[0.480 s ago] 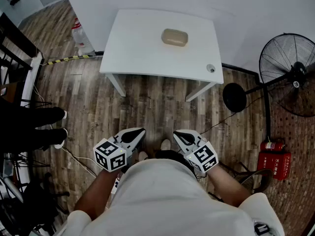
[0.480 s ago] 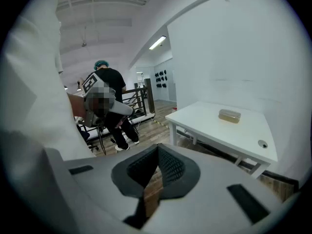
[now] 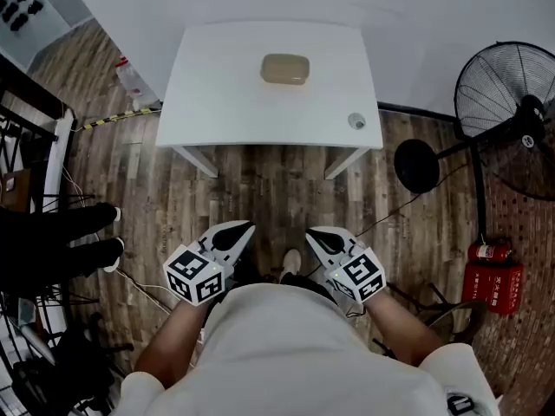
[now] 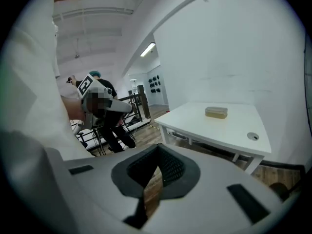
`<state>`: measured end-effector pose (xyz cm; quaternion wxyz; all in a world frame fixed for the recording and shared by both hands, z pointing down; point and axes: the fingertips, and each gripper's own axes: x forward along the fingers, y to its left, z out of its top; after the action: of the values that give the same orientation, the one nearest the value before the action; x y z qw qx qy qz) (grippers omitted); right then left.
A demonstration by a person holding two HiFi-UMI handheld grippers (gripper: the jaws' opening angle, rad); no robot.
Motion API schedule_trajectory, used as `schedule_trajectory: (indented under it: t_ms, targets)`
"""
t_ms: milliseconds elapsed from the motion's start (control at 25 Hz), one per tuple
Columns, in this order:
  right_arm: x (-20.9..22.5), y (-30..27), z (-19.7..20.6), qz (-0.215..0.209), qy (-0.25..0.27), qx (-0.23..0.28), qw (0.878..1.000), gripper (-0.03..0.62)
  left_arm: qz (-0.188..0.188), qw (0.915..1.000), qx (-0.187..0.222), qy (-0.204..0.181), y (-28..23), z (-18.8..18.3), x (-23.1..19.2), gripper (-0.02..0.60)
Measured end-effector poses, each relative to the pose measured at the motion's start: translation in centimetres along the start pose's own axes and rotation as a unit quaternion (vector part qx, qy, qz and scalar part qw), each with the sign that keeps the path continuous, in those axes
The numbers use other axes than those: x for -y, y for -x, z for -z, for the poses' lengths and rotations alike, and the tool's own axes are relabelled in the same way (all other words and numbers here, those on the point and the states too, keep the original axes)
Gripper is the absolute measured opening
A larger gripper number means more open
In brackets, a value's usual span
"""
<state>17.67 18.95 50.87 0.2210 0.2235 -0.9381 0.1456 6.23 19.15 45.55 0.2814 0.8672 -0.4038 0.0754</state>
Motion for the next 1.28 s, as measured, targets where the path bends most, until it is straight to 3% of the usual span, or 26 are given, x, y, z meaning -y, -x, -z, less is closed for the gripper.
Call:
schedule_trajectory:
  t_ms: [120,240,480,560,640,960,1280]
  targets:
    - [1.9,0.2,0.0,0.011,-0.037,0.009,0.999,0.006,0.011,0.9999,0.002,0.007,-1.7,-0.9,0.2,0.017]
    - [4.1,-0.6,-0.6,0.024,-0.054,0.020,0.998,0.008,0.025,0.9995,-0.009,-0.015,-3.3,-1.9,-0.9,0.017]
    - [9.2,-4.7,-3.5,0.072,-0.085,0.027,0.993,0.009,0.044,0.9988,-0.010,-0.022,-6.0,-5.4,-7.1,0.018]
    - [10.3,-6.6,-5.0,0.084,-0.096,0.025,0.991,0.056,0.056,0.9979,-0.011,-0.029,-6.3,-7.3,-9.6,0.018]
    - [11.5,-8.4,-6.7,0.099,-0.102,0.024,0.990,0.057,0.070,0.9968,-0.013,-0.036,-6.3,-8.8,-12.1,0.018]
    - [18.2,-13.8,-9.8,0.158,-0.182,0.039,0.970,0.055,0.114,0.9911,-0.044,-0.052,-7.4,-11.6,-19.8,0.018]
    - [27.3,-18.4,-10.0,0.138,-0.284,0.038,0.948,0.101,0.102,0.9935,-0.031,-0.039,-9.1,-14.3,-22.9,0.018]
